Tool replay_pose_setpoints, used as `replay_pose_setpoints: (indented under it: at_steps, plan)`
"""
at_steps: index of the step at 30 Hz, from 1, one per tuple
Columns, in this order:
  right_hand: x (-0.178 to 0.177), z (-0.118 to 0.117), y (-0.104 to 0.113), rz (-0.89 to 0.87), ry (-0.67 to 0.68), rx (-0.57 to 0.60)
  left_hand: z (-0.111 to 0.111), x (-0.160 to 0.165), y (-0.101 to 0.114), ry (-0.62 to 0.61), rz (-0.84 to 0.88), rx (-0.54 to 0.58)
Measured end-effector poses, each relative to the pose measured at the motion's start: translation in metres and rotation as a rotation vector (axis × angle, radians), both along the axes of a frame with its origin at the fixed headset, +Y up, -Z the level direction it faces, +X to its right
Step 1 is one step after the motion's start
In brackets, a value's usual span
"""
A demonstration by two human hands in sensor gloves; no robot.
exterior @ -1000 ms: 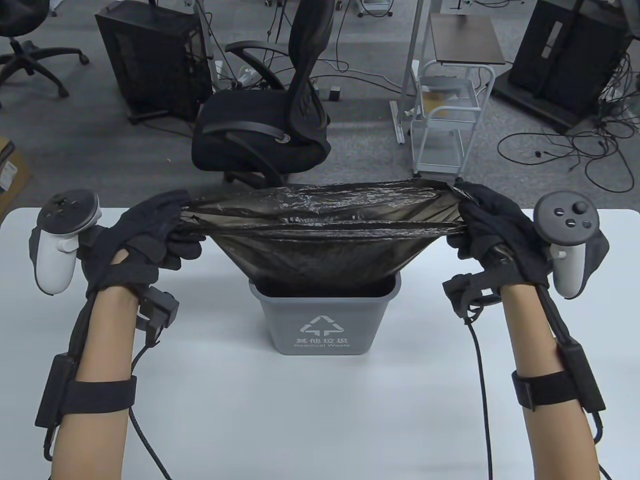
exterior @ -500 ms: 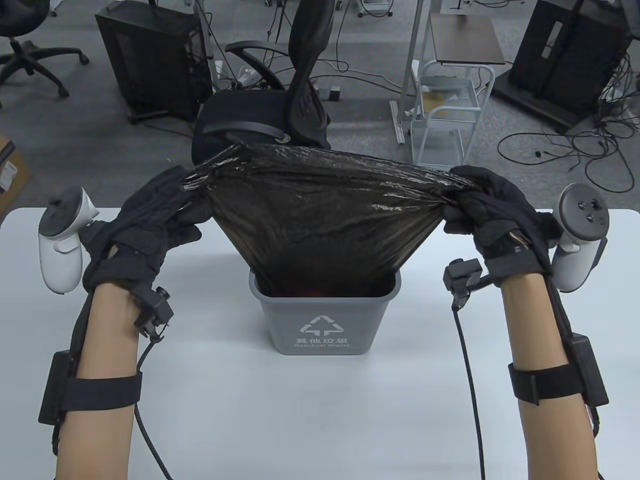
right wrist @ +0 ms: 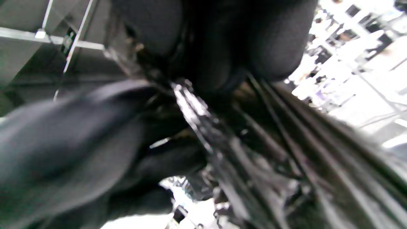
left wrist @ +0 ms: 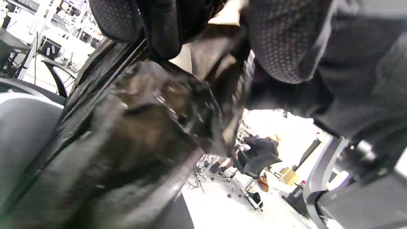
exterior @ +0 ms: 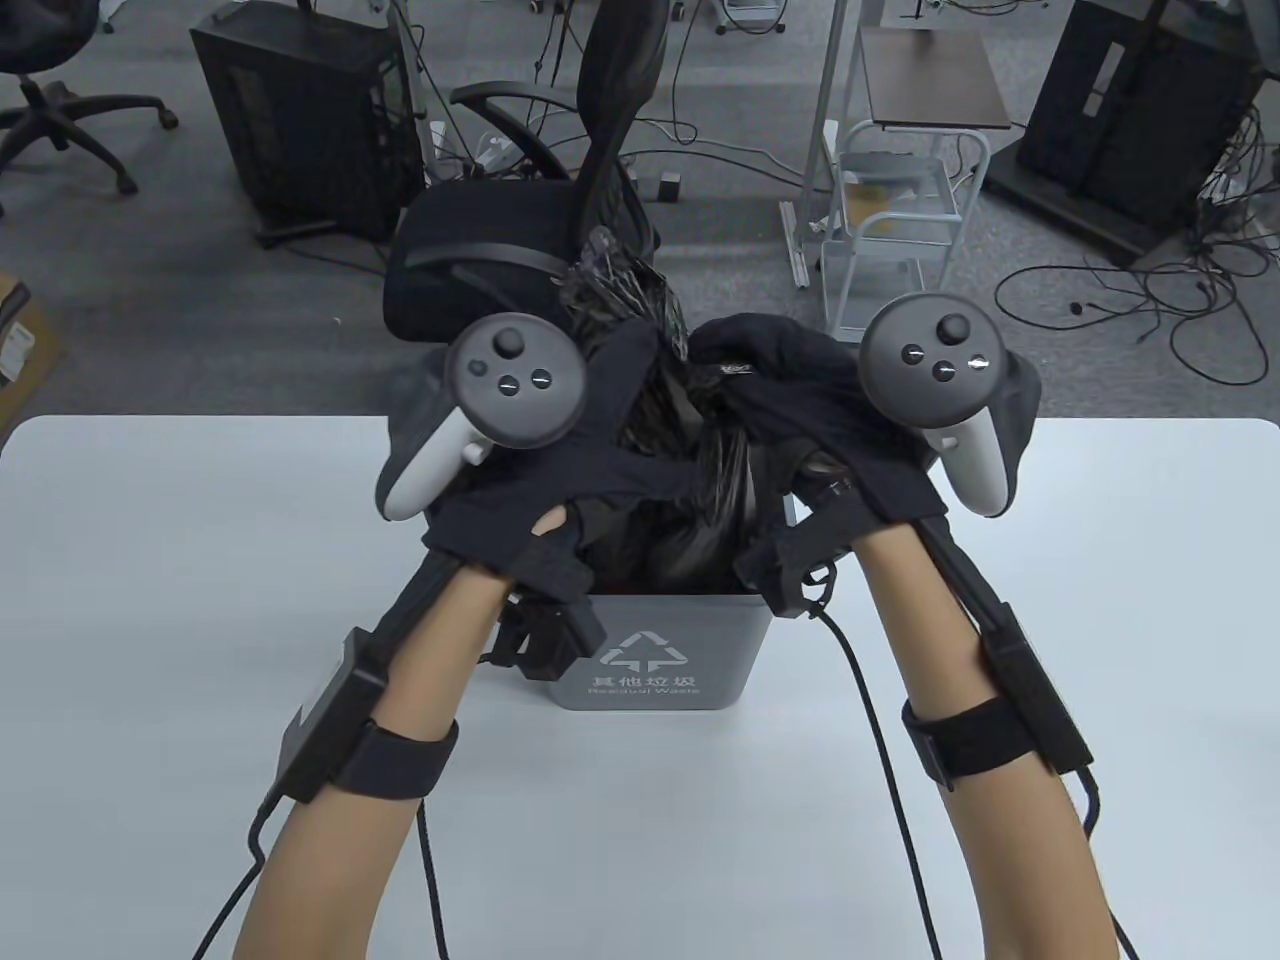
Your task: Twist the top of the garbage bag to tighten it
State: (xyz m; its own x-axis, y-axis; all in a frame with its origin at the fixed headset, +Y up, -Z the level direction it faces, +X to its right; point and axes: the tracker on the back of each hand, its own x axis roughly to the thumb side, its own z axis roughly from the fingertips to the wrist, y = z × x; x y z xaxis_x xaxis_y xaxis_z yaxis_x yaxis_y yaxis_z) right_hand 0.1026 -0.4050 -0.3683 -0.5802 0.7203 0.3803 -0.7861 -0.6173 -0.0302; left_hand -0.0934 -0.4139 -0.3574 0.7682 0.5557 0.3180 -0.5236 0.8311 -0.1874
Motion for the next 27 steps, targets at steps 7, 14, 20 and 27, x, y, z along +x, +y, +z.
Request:
replay_pose_setpoints:
  at_steps: [7, 14, 20, 27]
  plan:
    - [-0.008, 0.006, 0.004, -0.015, 0.045, 0.043, -0.016, 0.003, -0.006, 0.121, 0.029, 0.000]
    - [0.007, 0.002, -0.006, 0.018, 0.008, 0.064, -0.016, -0.005, 0.000, 0.199, -0.014, 0.032]
    - [0.027, -0.008, -0.046, 0.129, 0.190, -0.175, -0.015, -0.008, 0.010, 0.146, 0.002, 0.038]
    - [-0.007, -0.019, -0.074, 0.253, 0.275, -0.131, -0.003, 0.002, 0.024, 0.071, -0.035, 0.112]
